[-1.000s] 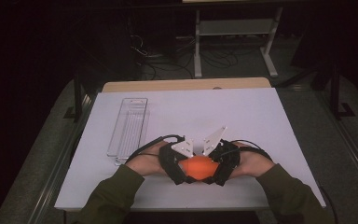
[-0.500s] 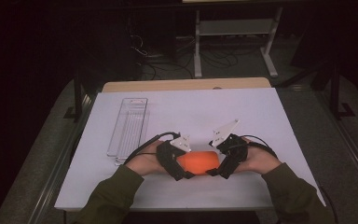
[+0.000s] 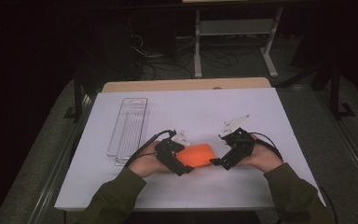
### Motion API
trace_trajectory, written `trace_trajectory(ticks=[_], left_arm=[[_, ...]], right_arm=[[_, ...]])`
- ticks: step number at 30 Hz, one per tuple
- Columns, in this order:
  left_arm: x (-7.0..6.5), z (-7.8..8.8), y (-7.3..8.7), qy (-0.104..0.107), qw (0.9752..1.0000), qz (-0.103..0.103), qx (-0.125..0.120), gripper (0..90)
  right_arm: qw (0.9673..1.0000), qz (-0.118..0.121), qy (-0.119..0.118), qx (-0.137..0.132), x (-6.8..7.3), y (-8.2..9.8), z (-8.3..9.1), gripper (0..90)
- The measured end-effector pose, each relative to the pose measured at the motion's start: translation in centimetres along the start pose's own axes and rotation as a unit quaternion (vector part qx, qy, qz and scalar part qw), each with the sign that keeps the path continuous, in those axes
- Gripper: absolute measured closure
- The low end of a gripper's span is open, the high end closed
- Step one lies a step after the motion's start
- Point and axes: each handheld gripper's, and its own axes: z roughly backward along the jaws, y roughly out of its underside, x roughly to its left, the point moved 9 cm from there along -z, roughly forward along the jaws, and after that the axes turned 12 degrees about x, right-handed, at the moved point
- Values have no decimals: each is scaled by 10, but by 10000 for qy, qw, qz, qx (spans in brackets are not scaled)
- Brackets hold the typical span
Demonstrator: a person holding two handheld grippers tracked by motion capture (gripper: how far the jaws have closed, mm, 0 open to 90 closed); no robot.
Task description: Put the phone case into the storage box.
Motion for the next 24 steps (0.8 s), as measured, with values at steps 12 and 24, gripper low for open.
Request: trace_trajectory(ticks=[12, 24], left_arm=[[14, 4, -3, -296, 9974, 614, -244, 155], [20, 7, -2, -493, 9951, 832, -214, 155]], right_arm=[[9972, -745, 77, -50, -8, 10, 0, 0], [9907, -1223, 506, -315, -5, 16, -4, 0]])
